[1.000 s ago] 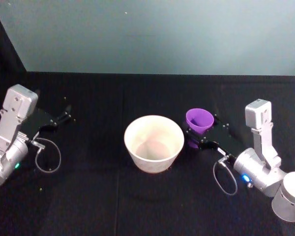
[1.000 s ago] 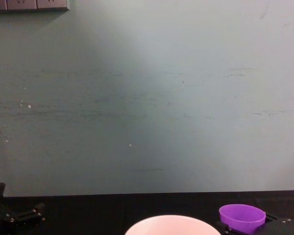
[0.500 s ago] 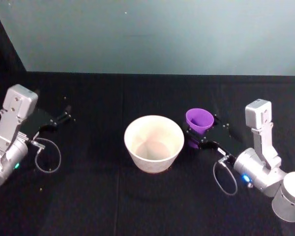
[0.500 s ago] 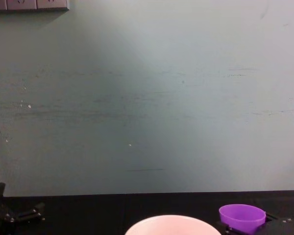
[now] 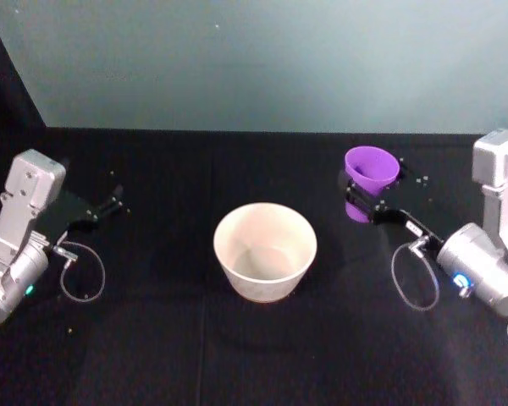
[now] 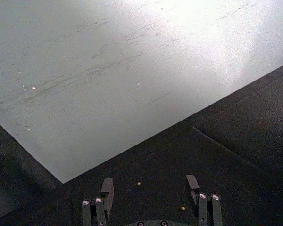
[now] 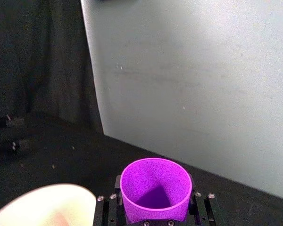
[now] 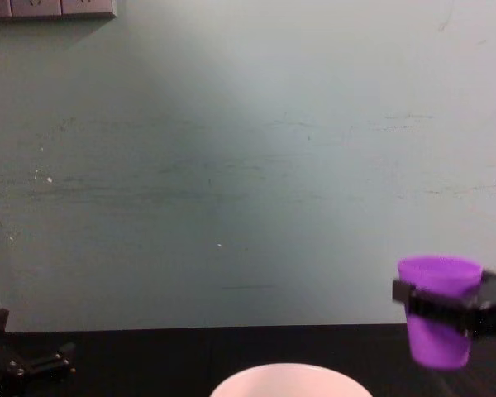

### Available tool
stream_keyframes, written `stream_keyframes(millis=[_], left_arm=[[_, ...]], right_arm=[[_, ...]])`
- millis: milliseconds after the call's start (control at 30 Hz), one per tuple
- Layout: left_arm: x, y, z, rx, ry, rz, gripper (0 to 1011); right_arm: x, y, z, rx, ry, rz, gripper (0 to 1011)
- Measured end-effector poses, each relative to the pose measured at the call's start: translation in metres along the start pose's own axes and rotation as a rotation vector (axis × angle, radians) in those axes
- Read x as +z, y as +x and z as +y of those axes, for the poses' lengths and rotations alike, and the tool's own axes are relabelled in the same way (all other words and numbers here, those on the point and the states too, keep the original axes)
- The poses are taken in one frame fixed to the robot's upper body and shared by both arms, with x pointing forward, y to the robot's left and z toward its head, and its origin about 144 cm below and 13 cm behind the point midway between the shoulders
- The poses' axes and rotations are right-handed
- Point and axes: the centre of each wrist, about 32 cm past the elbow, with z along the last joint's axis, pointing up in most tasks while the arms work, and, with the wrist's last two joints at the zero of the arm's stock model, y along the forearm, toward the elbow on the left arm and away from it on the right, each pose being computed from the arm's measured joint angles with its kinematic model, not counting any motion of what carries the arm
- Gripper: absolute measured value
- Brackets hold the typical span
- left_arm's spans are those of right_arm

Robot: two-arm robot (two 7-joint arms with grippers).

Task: Pick up the cup and pour the mung beans from the cup into the bowl.

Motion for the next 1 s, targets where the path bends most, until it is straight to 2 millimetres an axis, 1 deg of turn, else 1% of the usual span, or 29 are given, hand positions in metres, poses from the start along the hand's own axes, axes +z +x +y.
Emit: stream_keyframes(millis=[100,200,233,267,433,467,567,800,833,1000], left_arm=[[0.000,0.000,0.000,0.000,0.000,0.000,1000],[0.000,0.000,0.000,0.000,0.000,0.000,1000],[0.000,0.000,0.000,0.000,0.000,0.000,1000],[0.000,0.000,0.000,0.000,0.000,0.000,1000],[0.000,0.000,0.000,0.000,0.000,0.000,1000],[0.000,0.000,0.000,0.000,0.000,0.000,1000],[0.000,0.000,0.000,0.000,0.000,0.000,1000],[0.000,0.000,0.000,0.000,0.000,0.000,1000],[0.000,0.000,0.000,0.000,0.000,0.000,1000],[0.000,0.000,0.000,0.000,0.000,0.000,1000]], right_arm=[[0.012,0.002,-0.001,0.005,0.007,-0.003,743],[0.033,0.003,-0.004,0.014,0.025,-0.024,743],[0.033,0.003,-0.004,0.014,0.025,-0.024,743],[0.042,0.003,-0.005,0.015,0.032,-0.032,743],[0.065,0.002,-0.008,0.010,0.053,-0.047,743],[0.065,0.002,-0.008,0.010,0.053,-0.047,743],[0.079,0.002,-0.010,0.003,0.068,-0.050,743],[0.099,0.004,-0.015,0.009,0.094,-0.050,743],[0.099,0.004,-0.015,0.009,0.094,-0.050,743],[0.113,0.005,-0.019,0.009,0.110,-0.060,743]])
